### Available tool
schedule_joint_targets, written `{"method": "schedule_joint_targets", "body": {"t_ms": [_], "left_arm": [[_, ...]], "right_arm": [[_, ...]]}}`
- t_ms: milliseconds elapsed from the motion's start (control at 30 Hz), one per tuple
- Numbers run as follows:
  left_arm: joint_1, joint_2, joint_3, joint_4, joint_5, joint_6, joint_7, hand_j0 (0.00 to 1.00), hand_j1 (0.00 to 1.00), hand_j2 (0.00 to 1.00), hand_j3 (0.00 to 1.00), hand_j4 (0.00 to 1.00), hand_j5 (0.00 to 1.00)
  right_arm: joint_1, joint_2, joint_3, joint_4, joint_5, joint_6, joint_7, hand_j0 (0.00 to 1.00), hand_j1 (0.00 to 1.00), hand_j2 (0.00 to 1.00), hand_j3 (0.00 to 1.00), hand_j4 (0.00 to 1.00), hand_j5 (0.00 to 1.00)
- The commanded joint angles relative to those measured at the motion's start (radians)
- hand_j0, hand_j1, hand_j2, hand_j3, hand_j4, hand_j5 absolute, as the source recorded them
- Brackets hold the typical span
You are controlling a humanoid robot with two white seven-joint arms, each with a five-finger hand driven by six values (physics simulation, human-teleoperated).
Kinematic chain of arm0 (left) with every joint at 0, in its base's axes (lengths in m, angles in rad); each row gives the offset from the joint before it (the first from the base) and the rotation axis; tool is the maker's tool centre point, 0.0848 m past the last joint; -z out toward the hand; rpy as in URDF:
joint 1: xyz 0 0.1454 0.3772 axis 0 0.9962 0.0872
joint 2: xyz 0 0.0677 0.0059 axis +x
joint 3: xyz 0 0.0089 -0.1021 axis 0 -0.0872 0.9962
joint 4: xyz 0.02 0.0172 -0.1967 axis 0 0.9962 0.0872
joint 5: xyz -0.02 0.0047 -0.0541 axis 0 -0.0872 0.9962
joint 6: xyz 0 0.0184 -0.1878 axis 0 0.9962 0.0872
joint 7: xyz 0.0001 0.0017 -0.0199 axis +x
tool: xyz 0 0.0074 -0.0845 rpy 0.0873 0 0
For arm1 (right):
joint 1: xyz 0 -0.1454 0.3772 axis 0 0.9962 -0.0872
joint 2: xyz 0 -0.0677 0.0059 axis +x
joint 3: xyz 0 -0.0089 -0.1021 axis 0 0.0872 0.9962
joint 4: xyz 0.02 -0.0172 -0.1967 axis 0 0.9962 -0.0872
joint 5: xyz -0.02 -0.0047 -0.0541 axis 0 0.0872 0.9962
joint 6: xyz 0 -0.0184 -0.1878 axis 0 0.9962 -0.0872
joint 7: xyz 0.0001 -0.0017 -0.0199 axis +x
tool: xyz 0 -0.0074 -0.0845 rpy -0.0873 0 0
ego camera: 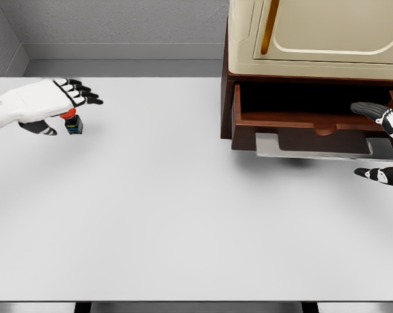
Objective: Put the switch into the drawer with left arm, and close the drawer with right arm
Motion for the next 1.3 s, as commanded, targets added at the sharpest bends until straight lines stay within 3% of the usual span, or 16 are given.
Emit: {"method": "schedule_joint_targets", "body": {"t_ms": [0,100,433,1000,1267], "left_arm": [[0.0,-0.016,-0.012,0.036,0.003,0.001,-0.006,1.0,1.0,1.0,1.0,1.0,1.0],[-0.035,-0.02,-0.053,0.064,0.003,0.001,-0.006,1.0,1.0,1.0,1.0,1.0,1.0],[-0.1,-0.074,-0.085,0.18,0.003,0.001,-0.036,1.0,1.0,1.0,1.0,1.0,1.0],[-0.155,-0.154,-0.108,0.309,-0.037,0.001,-0.058,1.0,1.0,1.0,1.0,1.0,1.0],[-0.169,-0.186,-0.11,0.369,-0.045,0.001,-0.076,0.92,0.92,0.92,0.92,0.92,0.92]], "right_arm": [[0.0,-0.001,0.0,0.0,-0.007,0.001,0.0,1.0,1.0,1.0,1.0,1.0,1.0],[0.0,-0.001,0.0,0.0,-0.007,0.001,-0.001,1.0,1.0,1.0,1.0,1.0,1.0],[0.002,-0.001,-0.002,0.0,-0.007,0.001,-0.001,1.0,1.0,1.0,1.0,1.0,1.0],[0.003,-0.001,-0.002,0.0,-0.007,0.001,-0.001,1.0,1.0,1.0,1.0,1.0,1.0],[0.005,-0.001,-0.002,0.0,-0.007,0.001,-0.001,1.0,1.0,1.0,1.0,1.0,1.0]]}}
